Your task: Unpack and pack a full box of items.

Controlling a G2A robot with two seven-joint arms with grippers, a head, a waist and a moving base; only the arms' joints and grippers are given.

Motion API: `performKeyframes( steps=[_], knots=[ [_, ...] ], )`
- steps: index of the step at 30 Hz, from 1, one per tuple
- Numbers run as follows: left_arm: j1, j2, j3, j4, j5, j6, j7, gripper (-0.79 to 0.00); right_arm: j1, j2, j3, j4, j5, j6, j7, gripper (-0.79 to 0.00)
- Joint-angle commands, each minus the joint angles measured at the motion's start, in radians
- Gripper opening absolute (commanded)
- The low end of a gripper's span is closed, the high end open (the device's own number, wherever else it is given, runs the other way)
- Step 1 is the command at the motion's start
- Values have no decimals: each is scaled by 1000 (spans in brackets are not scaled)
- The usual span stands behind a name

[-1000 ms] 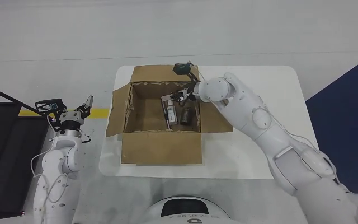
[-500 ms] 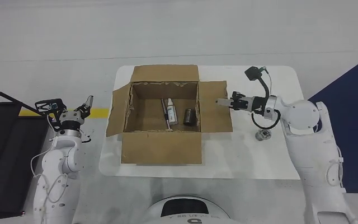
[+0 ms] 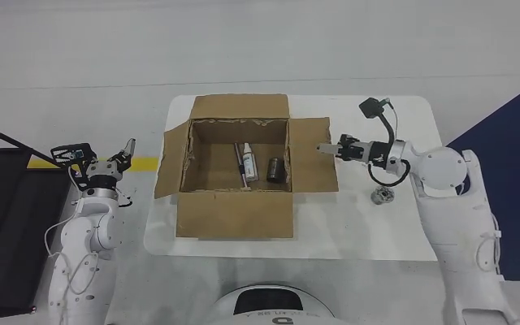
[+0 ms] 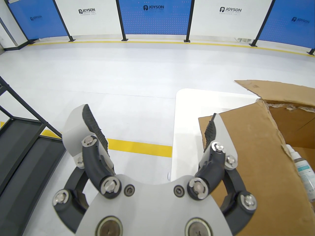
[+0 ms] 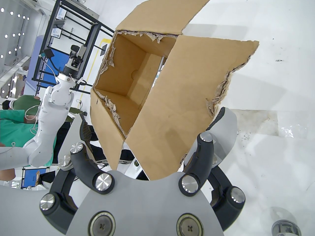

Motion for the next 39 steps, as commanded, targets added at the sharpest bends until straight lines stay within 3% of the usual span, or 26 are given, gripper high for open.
performKeyframes(
  steps=[1, 5, 10, 15, 25, 33, 34, 35, 37, 39],
  knots=[
    [0, 0, 0, 0, 0, 0, 0, 0, -64, 13, 54, 3, -139, -19, -2, 0],
    [0, 0, 0, 0, 0, 0, 0, 0, -205, 34, 181, 31, -223, -76, -25, 0],
    [0, 0, 0, 0, 0, 0, 0, 0, -357, 44, 332, 21, -171, -131, -103, 0],
    [0, 0, 0, 0, 0, 0, 0, 0, -456, 46, 365, -43, -321, -35, -168, 0],
    [0, 0, 0, 0, 0, 0, 0, 0, -376, 41, 201, -42, -543, 182, -183, 0],
    [0, 0, 0, 0, 0, 0, 0, 0, -326, 40, 149, -5, -618, 262, -138, 0],
    [0, 0, 0, 0, 0, 0, 0, 0, -324, 40, 148, -3, -619, 264, -135, -15],
    [0, 0, 0, 0, 0, 0, 0, 0, -324, 41, 148, -2, -619, 265, -133, -240],
    [0, 0, 0, 0, 0, 0, 0, 0, -323, 41, 148, 0, -622, 266, -127, -428],
    [0, 0, 0, 0, 0, 0, 0, 0, -323, 42, 147, 0, -620, 265, -120, -511]
  ],
)
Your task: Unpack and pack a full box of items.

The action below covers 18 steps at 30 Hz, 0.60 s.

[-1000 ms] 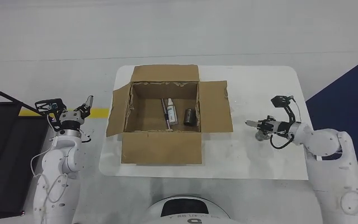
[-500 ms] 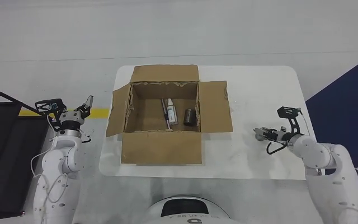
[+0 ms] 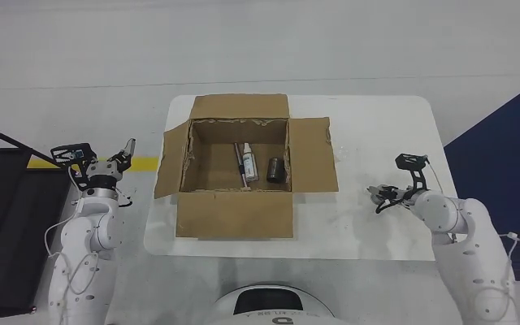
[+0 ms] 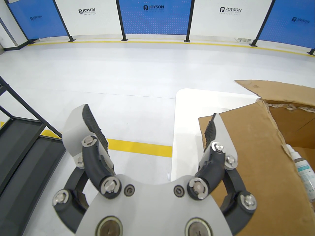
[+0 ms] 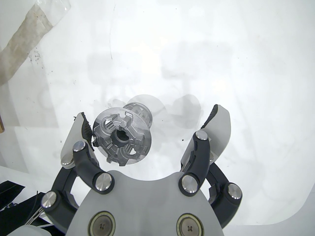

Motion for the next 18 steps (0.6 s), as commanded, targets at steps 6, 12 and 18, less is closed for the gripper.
performKeyframes(
  steps=[6, 12, 18],
  knots=[
    [0, 0, 0, 0, 0, 0, 0, 0, -4, 2, 4, -6, 15, -17, 14, -785],
    [0, 0, 0, 0, 0, 0, 0, 0, -11, 7, 53, 2, 86, -65, 30, -785],
    [0, 0, 0, 0, 0, 0, 0, 0, -80, 9, 181, -63, 319, -237, -54, -785]
  ],
)
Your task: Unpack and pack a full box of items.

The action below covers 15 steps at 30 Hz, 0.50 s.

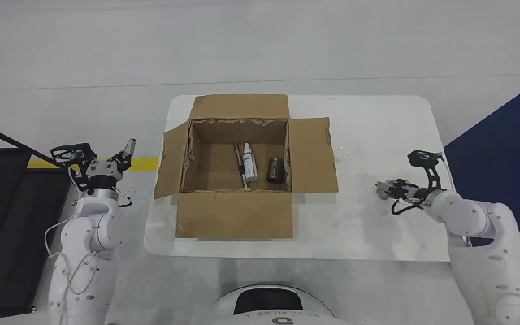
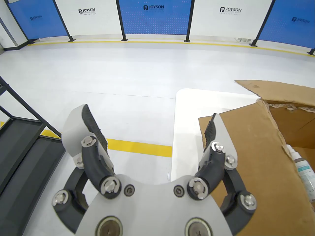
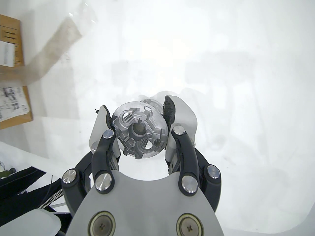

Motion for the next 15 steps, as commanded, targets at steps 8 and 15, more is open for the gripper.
performKeyframes(
  steps=[8, 15],
  knots=[
    [0, 0, 0, 0, 0, 0, 0, 0, -91, 0, 87, -179, 399, -244, -23, -785],
    [0, 0, 0, 0, 0, 0, 0, 0, -98, 5, 95, -212, 509, -276, 37, -785]
  ],
)
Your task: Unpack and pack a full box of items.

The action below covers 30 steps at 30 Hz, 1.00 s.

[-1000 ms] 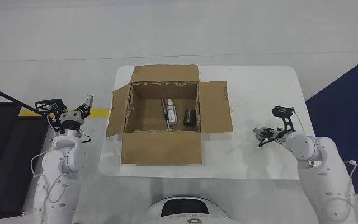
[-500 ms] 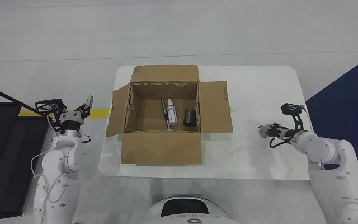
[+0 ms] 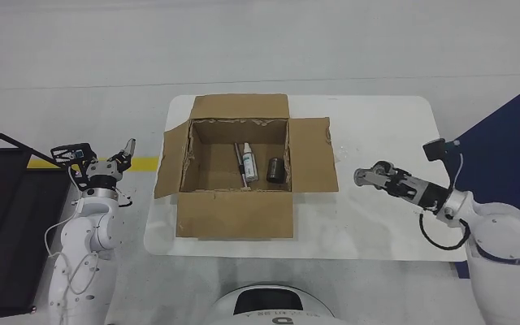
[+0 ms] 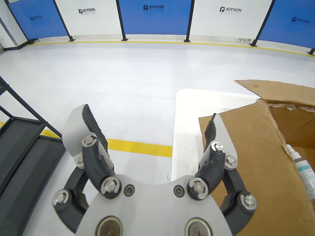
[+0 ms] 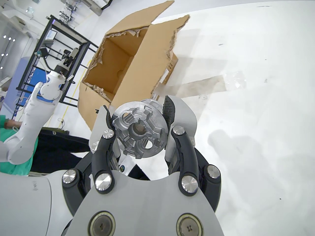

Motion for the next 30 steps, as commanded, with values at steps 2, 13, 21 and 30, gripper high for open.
performKeyframes(
  steps=[2, 13, 21, 30],
  knots=[
    [0, 0, 0, 0, 0, 0, 0, 0, 0, 0, 0, 1, -2, 1, -1, -785],
    [0, 0, 0, 0, 0, 0, 0, 0, 57, 2, -89, -73, -58, -16, -10, -785],
    [0, 0, 0, 0, 0, 0, 0, 0, 521, -9, -528, -29, -196, 117, 91, -785],
    [0, 0, 0, 0, 0, 0, 0, 0, 936, -118, -1071, 315, -482, 321, -31, -785]
  ],
)
